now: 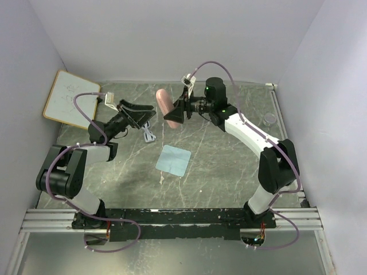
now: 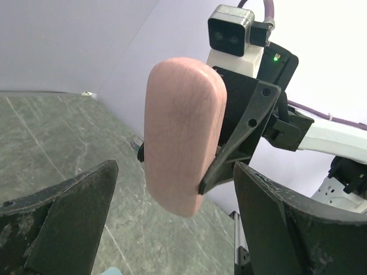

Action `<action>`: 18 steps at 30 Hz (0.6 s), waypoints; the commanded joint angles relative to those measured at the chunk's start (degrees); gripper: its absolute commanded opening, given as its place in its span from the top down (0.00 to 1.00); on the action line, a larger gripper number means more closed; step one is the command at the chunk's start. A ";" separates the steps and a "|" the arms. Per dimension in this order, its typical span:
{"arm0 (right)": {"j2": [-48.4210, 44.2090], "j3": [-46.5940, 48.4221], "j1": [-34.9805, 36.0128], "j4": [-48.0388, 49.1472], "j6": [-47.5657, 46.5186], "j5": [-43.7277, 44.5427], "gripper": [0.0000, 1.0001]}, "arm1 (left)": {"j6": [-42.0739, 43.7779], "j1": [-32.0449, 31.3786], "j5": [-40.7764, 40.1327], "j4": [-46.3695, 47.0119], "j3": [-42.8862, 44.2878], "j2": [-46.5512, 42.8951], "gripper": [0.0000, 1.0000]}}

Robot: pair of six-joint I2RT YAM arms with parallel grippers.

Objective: Organize the sunglasses
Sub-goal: Open the sunglasses case.

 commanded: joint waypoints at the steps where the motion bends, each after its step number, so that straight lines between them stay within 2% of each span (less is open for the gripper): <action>1: 1.01 2.64 2.81 -1.11 -1.15 0.77 1.00 | 4.90 -1.47 1.45 3.57 2.11 -1.78 0.06; 10: 2.03 3.29 4.33 -0.07 0.14 -0.60 1.00 | 11.62 -3.41 1.31 -4.24 2.82 -4.76 0.06; 18: 1.65 2.82 4.33 1.75 1.45 -3.69 1.00 | 10.80 -3.42 3.74 -0.08 2.31 -2.92 0.06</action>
